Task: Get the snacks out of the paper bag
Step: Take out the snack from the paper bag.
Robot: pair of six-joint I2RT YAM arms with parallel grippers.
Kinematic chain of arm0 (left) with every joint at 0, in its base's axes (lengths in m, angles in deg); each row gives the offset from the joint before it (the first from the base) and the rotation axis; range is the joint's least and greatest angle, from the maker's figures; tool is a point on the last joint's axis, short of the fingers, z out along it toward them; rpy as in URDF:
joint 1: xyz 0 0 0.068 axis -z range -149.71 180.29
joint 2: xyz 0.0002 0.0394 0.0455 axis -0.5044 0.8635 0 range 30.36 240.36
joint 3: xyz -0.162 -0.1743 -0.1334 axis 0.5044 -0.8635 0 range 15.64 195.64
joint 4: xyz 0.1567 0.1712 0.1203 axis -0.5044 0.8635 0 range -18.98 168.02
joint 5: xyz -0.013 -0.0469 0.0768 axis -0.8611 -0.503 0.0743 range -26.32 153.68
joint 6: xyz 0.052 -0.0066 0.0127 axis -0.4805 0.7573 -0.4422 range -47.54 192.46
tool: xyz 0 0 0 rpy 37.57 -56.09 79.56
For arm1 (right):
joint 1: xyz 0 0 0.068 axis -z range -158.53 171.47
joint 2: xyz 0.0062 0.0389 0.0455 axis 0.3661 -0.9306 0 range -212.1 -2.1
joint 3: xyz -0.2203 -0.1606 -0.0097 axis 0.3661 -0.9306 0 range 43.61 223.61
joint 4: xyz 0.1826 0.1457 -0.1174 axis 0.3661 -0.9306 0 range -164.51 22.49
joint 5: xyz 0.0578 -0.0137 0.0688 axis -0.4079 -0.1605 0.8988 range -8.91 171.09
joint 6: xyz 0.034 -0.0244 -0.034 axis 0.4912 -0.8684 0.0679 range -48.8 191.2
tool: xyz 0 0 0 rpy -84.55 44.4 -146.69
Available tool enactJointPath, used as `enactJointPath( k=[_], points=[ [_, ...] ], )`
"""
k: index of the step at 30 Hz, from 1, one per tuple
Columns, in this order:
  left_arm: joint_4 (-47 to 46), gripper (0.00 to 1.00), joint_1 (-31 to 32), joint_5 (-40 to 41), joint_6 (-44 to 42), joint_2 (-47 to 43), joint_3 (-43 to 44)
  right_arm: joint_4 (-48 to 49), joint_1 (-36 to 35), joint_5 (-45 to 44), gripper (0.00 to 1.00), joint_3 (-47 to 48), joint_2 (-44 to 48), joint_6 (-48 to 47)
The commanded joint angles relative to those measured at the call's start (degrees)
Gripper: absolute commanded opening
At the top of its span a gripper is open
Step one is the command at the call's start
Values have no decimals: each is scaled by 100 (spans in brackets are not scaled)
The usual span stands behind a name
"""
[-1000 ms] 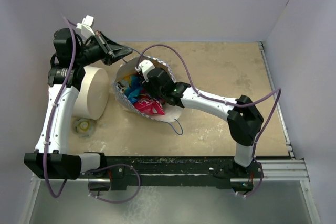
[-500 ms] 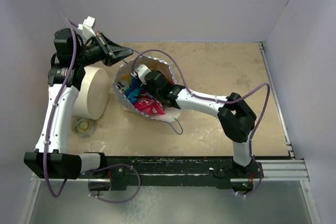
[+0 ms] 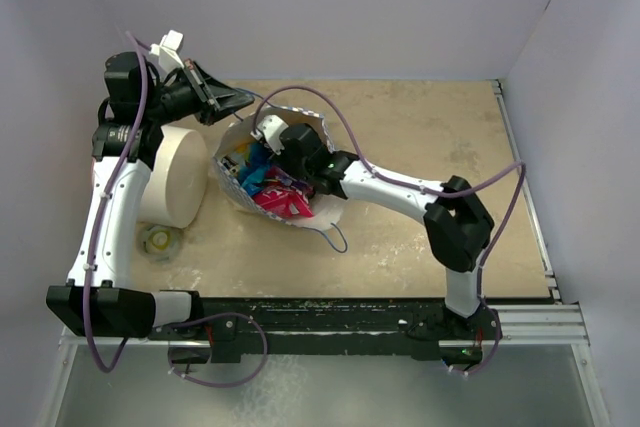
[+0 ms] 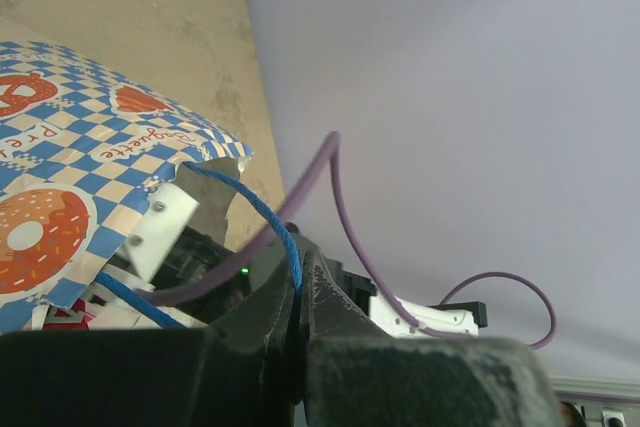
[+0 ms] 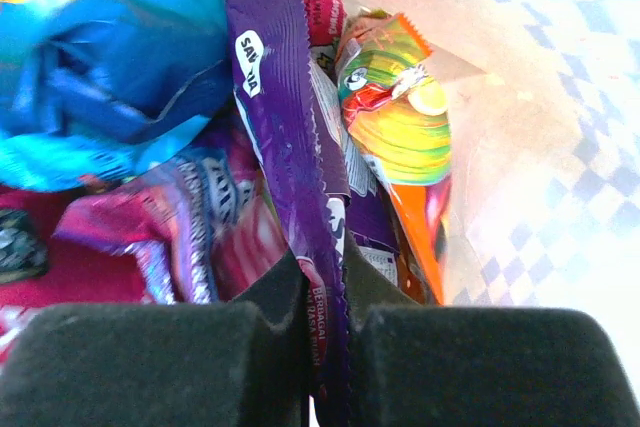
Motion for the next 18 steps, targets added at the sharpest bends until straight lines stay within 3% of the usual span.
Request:
enactJointPath(
  k=[1,10,18],
  points=[
    [-329,0,-26,-200,-149,-14,341,-142,-86,907,0,250,984,209],
    [-163,0,-36,-250,-341,116,457,-577,-86,2849,0,156,2102,1061],
    [-10,0,-35,-252,-696,131,446,-746,-86,2487,0,-579,3881,1237]
  ],
)
